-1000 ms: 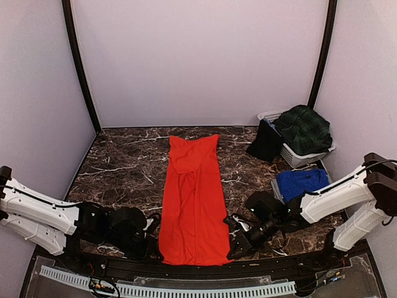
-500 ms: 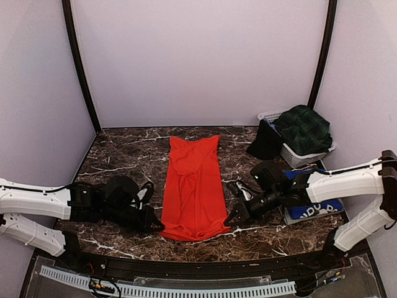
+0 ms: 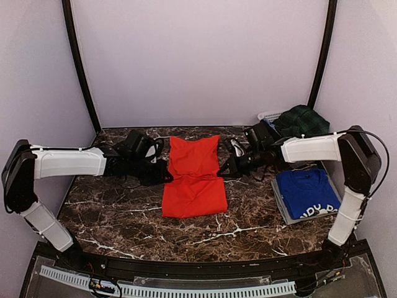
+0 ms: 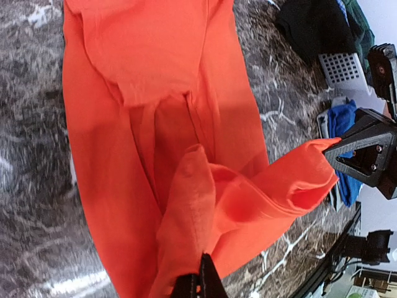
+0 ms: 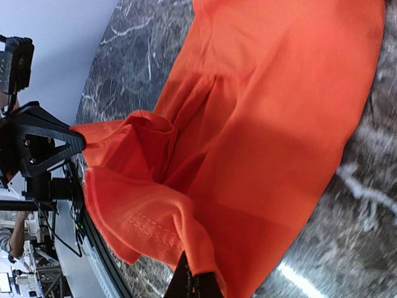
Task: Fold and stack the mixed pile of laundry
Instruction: Fold the rectangle-folded T-shirt at the center of the board, then move the 2/3-rectangle-folded T-shirt to the center of the board.
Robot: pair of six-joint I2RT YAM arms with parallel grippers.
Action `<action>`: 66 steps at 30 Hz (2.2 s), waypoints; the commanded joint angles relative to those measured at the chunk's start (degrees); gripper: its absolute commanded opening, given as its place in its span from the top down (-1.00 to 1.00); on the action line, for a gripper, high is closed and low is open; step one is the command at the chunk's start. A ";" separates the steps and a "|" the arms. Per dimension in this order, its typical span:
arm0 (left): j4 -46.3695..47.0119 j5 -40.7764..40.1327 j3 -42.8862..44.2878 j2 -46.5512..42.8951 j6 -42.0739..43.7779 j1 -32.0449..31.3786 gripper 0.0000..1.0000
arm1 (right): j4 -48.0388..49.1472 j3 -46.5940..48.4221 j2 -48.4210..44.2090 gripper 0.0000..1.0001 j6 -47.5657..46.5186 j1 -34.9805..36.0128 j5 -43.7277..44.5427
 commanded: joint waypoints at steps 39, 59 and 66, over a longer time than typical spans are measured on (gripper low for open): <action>5.95 11.50 -10.35 -1.77 8.40 7.61 -0.04 | -1.93 -4.98 1.62 0.03 -4.24 -3.64 -6.88; 12.26 9.72 -16.65 3.06 3.54 3.23 0.04 | 3.51 -6.45 10.22 0.42 -3.19 -1.12 -5.57; 9.48 7.69 -17.73 -2.54 4.23 3.23 -0.01 | 4.10 -7.42 9.99 0.85 -3.03 -0.85 -6.05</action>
